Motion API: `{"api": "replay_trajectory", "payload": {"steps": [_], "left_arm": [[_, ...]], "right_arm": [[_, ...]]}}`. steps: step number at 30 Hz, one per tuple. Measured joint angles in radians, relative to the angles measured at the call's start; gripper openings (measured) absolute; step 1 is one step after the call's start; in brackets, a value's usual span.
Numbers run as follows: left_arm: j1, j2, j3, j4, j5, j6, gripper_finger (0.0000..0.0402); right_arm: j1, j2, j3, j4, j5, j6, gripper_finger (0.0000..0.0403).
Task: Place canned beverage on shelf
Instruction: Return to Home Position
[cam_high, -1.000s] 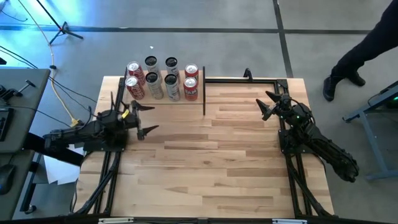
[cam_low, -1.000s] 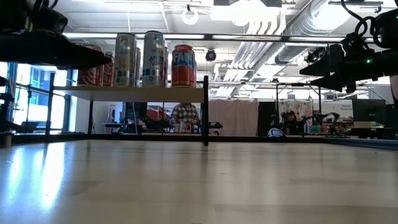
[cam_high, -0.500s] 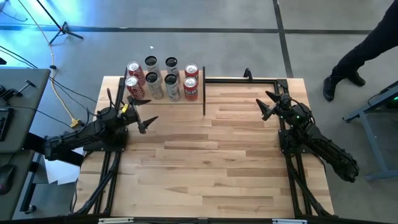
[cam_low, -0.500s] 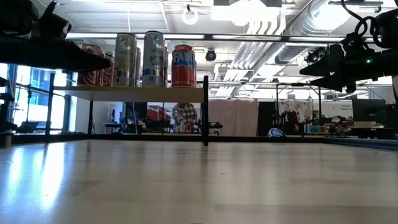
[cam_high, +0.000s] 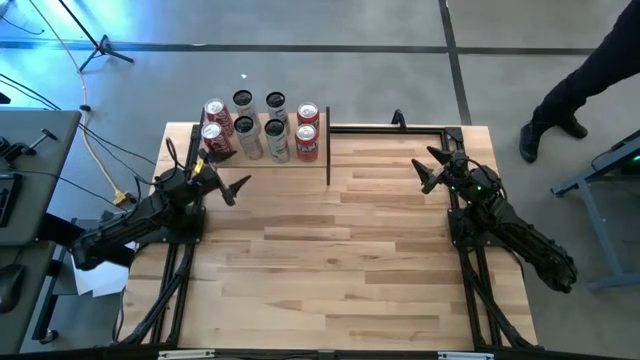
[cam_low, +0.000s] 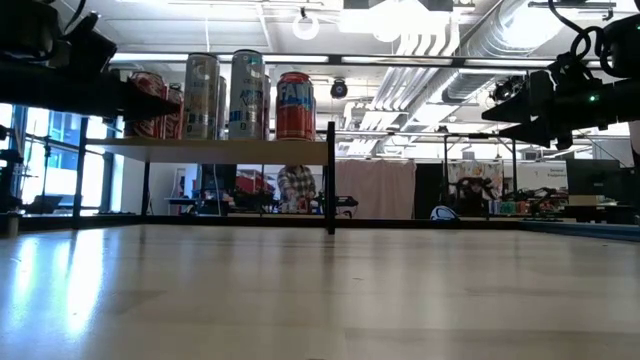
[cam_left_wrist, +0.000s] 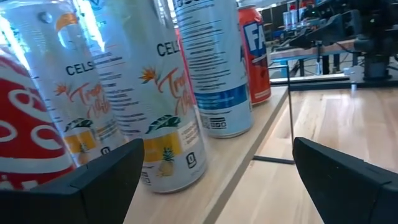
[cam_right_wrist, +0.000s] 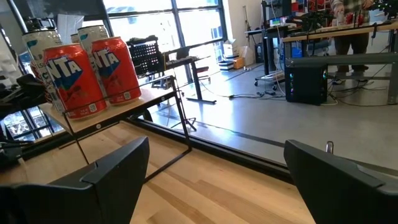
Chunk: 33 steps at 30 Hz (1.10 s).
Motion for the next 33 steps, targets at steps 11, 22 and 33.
{"api": "replay_trajectory", "payload": {"steps": [11,22,33], "left_arm": [[0.036,0.000,0.000,0.000,0.001,-0.001,0.0388],[-0.073,0.000,0.000,0.000,-0.004,0.000,0.0388],[-0.101,0.000,0.000,0.000,-0.004,-0.001,0.0388]], "right_arm": [[0.000,0.000,0.000,0.000,0.000,0.000,0.0359],[0.000,0.000,0.000,0.000,0.000,0.000,0.0359],[0.000,0.000,0.000,0.000,0.000,0.000,0.0359]]}}
